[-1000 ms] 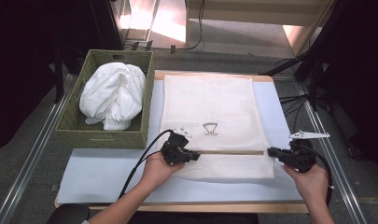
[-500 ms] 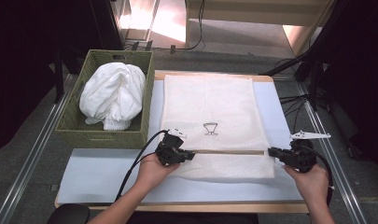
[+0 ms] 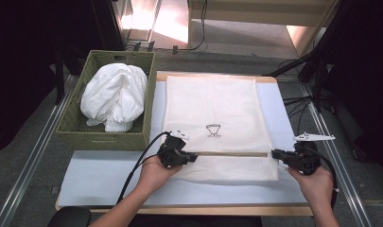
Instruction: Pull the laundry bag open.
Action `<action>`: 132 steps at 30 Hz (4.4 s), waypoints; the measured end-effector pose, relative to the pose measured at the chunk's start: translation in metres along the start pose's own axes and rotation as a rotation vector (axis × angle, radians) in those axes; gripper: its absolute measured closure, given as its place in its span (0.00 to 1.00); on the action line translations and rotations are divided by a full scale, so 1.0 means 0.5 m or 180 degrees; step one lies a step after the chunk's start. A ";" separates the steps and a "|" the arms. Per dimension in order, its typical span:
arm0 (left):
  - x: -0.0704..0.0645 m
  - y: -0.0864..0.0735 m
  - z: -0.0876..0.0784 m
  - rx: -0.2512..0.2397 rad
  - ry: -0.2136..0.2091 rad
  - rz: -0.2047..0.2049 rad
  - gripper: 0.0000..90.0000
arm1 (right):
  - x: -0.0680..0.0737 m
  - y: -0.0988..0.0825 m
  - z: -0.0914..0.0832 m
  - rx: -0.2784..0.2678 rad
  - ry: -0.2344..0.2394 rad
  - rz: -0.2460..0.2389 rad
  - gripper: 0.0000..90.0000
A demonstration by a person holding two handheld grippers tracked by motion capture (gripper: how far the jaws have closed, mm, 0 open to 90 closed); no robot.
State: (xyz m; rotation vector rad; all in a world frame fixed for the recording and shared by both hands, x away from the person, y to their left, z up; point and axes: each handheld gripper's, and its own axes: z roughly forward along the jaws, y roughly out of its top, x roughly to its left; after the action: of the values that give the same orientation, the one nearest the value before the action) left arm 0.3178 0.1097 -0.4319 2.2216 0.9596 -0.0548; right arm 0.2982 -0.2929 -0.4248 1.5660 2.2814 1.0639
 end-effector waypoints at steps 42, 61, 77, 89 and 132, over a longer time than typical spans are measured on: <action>0.013 -0.019 -0.025 -0.0034 0.0078 -0.0127 0.98 | -0.003 -0.001 0.002 0.0010 -0.0016 0.0016 0.95; 0.017 -0.030 -0.041 -0.0039 0.0152 -0.0164 0.98 | -0.003 -0.001 0.001 0.0011 -0.0064 0.0034 0.95; 0.028 -0.042 -0.062 -0.0122 0.0206 -0.0280 0.98 | -0.007 -0.002 0.002 0.0024 -0.0034 0.0070 0.95; 0.034 -0.046 -0.066 -0.0103 0.0233 -0.0316 0.98 | -0.011 -0.002 0.002 0.0030 -0.0029 0.0065 0.95; 0.075 -0.099 -0.144 -0.0012 0.0543 -0.0468 0.98 | -0.028 -0.005 0.007 0.0079 -0.0010 0.0095 0.95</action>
State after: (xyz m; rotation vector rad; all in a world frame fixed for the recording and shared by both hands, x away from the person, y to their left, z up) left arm 0.2965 0.2012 -0.4185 2.1755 1.2142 0.0707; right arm 0.3040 -0.3039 -0.4320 1.6149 2.2846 1.0434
